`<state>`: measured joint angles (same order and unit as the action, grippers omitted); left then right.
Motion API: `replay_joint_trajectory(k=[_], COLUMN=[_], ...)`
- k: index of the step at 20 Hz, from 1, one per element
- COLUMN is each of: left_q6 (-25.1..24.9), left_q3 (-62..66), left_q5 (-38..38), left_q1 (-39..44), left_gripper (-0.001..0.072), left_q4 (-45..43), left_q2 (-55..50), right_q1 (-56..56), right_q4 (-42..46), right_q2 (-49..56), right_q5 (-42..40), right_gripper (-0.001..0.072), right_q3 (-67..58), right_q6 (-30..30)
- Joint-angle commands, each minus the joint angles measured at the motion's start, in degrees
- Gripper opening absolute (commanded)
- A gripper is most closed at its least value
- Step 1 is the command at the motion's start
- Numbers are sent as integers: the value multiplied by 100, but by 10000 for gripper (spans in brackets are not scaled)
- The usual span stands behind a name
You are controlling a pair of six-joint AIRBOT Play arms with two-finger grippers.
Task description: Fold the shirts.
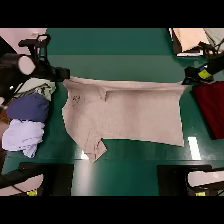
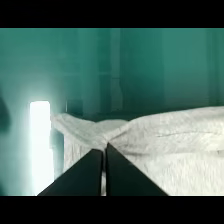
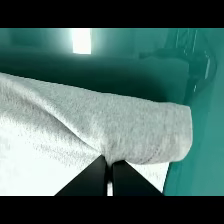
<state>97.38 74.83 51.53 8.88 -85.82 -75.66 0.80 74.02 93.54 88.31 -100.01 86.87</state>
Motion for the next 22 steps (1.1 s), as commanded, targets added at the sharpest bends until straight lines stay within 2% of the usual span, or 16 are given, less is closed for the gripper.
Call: replay_joint_trajectory(k=[1,5,8,11,17,18,19,20,21,22], left_q6=[-221,-1513,-2015,-2035,-2022,-1904,-1814,-1674,-1497,-1482], left_q3=[505,752,660,151,-734,-726,-726,-719,-667,-638], left_q5=[-457,-166,855,1123,649,662,662,697,885,1161], left_q1=[-310,-634,-643,-643,-643,-643,-643,-643,-643,-643], left_gripper=[20,20,20,21,21,24,97,427,547,486], left_q4=[417,1928,2004,1989,1980,1985,1985,1985,1985,1978], left_q2=[-791,-881,-885,-885,-885,-879,-866,-831,-796,-693], right_q1=[-7,-76,-70,-52,-52,-52,-52,-59,-94,-116], right_q4=[-92,-221,-197,-195,-251,-254,-254,-249,-256,-249], right_q2=[800,1023,894,466,-319,-385,-452,-529,-647,-804], right_q5=[-433,-149,90,-199,-822,-857,-892,-903,-905,-835], right_gripper=[12,12,12,11,16,99,376,452,451,451], right_q3=[-879,-1445,-1014,2,1784,1937,2039,2087,2124,2133], right_q6=[-162,-437,-487,-487,-474,-474,-472,-474,-474,-474])
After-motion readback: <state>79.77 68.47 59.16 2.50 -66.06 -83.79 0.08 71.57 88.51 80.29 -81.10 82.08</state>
